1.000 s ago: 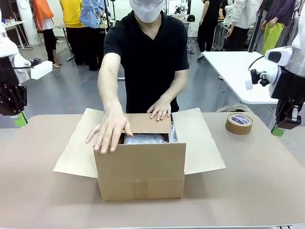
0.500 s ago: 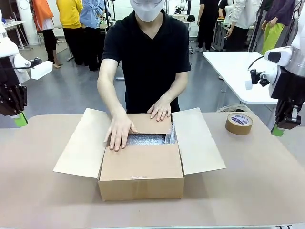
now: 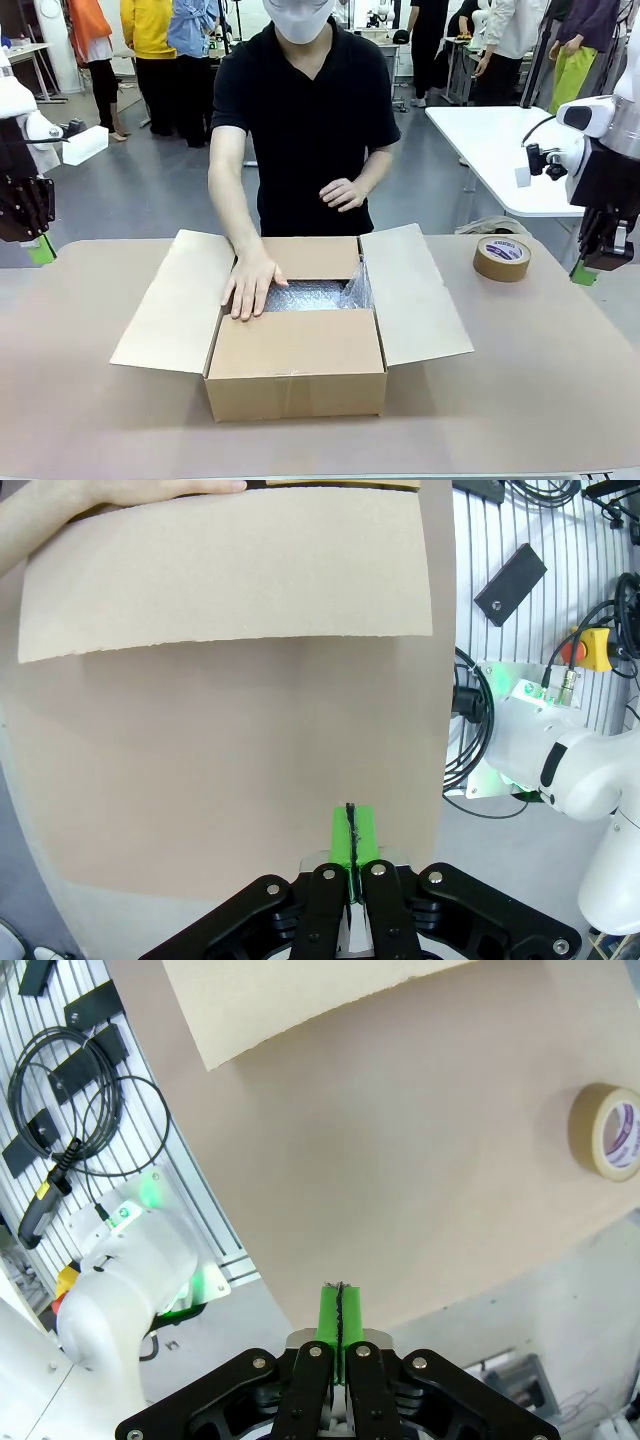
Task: Wrap the clocks to prevent damage.
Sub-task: Push the right (or left) flap of the Package Box to close it.
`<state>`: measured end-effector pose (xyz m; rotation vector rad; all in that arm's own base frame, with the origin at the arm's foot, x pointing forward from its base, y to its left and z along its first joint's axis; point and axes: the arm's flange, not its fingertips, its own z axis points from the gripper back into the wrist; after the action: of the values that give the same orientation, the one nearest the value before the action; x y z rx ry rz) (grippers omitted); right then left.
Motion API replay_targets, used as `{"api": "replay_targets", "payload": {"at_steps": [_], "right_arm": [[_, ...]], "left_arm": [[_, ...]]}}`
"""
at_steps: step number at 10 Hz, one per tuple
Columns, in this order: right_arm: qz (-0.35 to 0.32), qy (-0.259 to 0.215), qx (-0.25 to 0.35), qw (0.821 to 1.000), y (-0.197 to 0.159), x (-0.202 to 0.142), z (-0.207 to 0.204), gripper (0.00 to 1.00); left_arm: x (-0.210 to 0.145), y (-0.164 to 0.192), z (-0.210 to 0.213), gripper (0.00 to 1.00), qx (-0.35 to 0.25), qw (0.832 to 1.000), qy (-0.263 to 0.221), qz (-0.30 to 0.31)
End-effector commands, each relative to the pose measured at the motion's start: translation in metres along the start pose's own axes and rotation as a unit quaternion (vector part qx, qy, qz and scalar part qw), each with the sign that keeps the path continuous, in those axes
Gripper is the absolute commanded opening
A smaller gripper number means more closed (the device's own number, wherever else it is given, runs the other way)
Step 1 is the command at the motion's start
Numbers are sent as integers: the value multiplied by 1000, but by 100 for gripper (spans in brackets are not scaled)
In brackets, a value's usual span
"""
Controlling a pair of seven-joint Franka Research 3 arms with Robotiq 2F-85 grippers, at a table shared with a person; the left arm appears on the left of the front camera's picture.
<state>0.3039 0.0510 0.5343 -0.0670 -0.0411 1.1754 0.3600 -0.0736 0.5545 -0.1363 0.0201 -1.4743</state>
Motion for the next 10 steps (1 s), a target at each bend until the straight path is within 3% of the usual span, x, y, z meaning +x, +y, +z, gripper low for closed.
{"api": "replay_targets", "payload": {"at_steps": [1, 10], "right_arm": [[-6, -1, -3, 1000, 0, 1, 0, 1], [-6, -1, -3, 1000, 0, 1, 0, 1]], "left_arm": [[1, -1, 1, 0, 1, 1000, -1, 9], [1, -1, 1, 0, 1, 1000, -1, 9]]}}
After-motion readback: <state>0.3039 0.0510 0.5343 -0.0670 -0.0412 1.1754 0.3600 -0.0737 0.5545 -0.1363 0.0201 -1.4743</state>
